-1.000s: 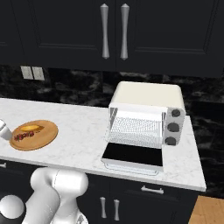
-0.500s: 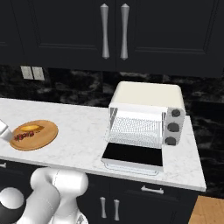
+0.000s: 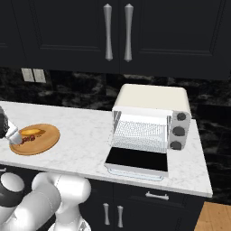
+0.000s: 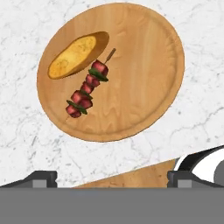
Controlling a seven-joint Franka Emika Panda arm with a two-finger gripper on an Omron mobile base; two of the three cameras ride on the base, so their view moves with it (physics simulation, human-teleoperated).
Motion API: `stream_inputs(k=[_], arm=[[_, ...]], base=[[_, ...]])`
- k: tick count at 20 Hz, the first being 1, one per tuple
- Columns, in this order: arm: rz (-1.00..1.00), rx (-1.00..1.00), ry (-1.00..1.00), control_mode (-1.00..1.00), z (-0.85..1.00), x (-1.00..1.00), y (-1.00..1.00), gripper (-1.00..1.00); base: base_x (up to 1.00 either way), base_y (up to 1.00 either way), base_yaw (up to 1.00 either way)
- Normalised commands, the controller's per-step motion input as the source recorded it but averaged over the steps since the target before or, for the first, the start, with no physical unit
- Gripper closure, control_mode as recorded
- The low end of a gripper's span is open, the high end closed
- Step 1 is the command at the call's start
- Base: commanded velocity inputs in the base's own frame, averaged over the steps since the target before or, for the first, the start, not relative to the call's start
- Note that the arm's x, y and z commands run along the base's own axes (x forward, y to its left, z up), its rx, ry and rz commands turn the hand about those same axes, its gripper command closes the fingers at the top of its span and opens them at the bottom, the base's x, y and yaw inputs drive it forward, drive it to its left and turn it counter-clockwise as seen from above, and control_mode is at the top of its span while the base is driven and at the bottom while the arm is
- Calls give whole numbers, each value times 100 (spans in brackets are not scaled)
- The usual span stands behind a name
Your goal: Pick up the kebab skewer and baguette bread, and place them inside the toaster oven. Close the toaster oven door and start by setting the timer.
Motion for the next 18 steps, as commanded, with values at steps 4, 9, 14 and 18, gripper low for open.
stream_inputs(k=[4,9,14,18], arm=[[0,0,6,-100,-30,31,1,-100],[0,-1,0,-100,-35,34,18,-100],[0,-2,0,-100,-26,21,30,-100],[0,0,1,-100,-10,34,0,-100]], base=[[0,0,0],[0,0,0],[0,0,0],[0,0,0]])
